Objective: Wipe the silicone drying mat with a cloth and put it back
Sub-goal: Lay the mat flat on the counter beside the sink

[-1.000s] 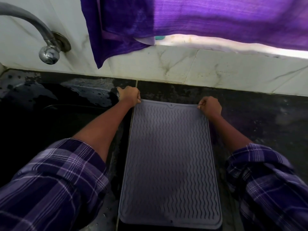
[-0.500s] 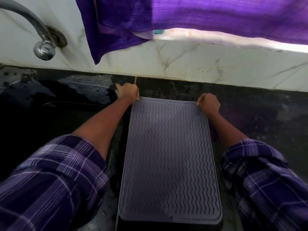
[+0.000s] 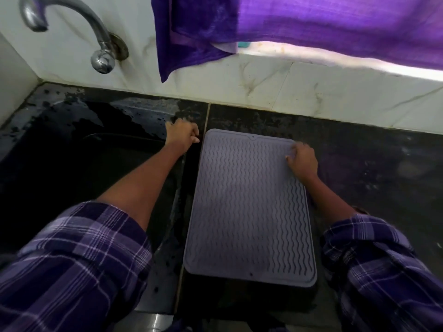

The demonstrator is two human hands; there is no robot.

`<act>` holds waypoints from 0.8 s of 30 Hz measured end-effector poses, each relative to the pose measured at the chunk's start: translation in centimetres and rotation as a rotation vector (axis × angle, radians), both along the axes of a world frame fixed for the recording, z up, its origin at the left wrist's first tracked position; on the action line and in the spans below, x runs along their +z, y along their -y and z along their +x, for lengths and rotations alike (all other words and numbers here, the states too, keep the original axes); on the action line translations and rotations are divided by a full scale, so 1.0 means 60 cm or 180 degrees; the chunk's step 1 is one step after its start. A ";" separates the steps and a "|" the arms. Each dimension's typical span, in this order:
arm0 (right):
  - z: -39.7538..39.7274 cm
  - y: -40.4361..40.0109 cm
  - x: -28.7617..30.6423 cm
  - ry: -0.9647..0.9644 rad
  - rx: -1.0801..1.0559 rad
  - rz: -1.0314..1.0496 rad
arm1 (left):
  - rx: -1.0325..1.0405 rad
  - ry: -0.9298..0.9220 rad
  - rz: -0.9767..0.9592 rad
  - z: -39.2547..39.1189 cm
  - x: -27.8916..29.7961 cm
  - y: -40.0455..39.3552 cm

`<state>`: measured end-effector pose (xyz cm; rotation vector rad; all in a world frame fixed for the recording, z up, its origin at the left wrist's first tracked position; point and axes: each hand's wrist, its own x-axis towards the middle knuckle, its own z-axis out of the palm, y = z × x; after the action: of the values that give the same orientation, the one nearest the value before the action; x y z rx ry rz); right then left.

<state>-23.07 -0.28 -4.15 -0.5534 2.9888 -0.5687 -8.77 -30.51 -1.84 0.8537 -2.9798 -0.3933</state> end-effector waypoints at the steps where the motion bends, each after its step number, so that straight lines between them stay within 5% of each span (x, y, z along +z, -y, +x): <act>1: 0.021 -0.011 -0.001 0.0041 0.0066 -0.0026 | -0.0027 0.0005 0.0006 0.021 0.001 -0.013; 12: 0.315 -0.213 0.012 0.0587 0.0691 -0.0253 | -0.1260 0.0535 0.0264 0.299 -0.019 -0.260; 18: 0.395 -0.297 0.040 0.0263 0.1721 0.1543 | -0.1577 0.0888 -0.0526 0.363 -0.012 -0.322; 24: 0.418 -0.269 0.029 -0.0308 0.2012 0.2259 | -0.1894 0.1179 -0.1545 0.380 -0.018 -0.344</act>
<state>2.01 15.87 -2.42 -1.3435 2.5740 0.5413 14.02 -9.84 -2.93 -0.0202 -3.3707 0.5393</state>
